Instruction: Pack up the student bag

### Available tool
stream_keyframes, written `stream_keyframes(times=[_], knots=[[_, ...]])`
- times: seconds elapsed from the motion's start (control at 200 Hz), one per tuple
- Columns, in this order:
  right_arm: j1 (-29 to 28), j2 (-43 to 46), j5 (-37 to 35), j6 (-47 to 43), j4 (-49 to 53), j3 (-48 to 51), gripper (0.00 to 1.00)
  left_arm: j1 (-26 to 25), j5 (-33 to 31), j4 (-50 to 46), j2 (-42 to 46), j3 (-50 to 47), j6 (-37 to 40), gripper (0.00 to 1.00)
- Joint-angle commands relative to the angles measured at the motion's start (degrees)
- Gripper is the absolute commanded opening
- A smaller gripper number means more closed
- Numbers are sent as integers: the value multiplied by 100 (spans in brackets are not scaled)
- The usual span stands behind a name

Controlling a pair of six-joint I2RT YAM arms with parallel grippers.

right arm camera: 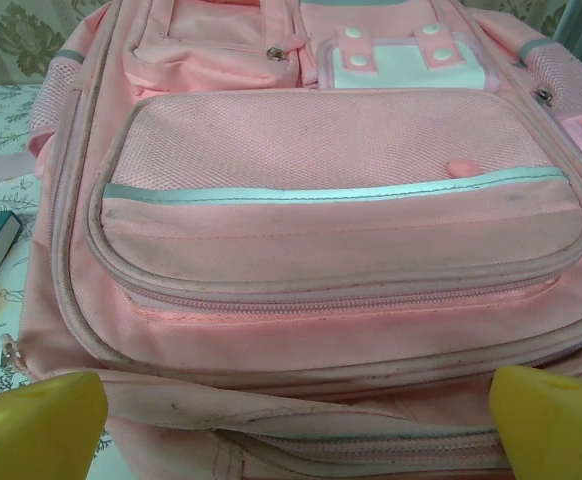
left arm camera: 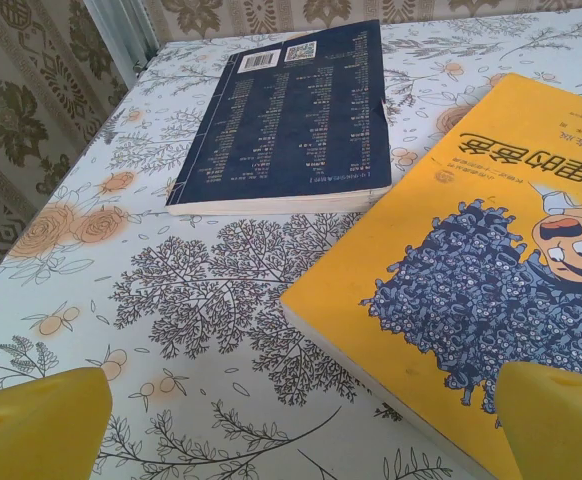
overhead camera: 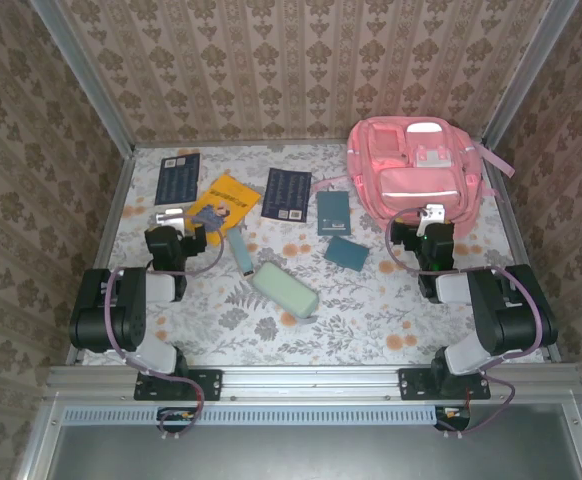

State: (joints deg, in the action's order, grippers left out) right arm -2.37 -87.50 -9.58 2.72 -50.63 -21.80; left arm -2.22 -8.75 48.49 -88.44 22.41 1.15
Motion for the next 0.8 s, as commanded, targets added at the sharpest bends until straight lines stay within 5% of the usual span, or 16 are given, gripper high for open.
stream_keyframes(times=[0.0,0.28,0.795], knots=[[87,-13,207,-11,80,-110,100,-13,83,171,44,17,79,100],[351,5,856,97,21,-66,100,-14,83,177,39,17,79,100],[343,3,835,90,27,-74,100,27,162,154,43,26,53,100]])
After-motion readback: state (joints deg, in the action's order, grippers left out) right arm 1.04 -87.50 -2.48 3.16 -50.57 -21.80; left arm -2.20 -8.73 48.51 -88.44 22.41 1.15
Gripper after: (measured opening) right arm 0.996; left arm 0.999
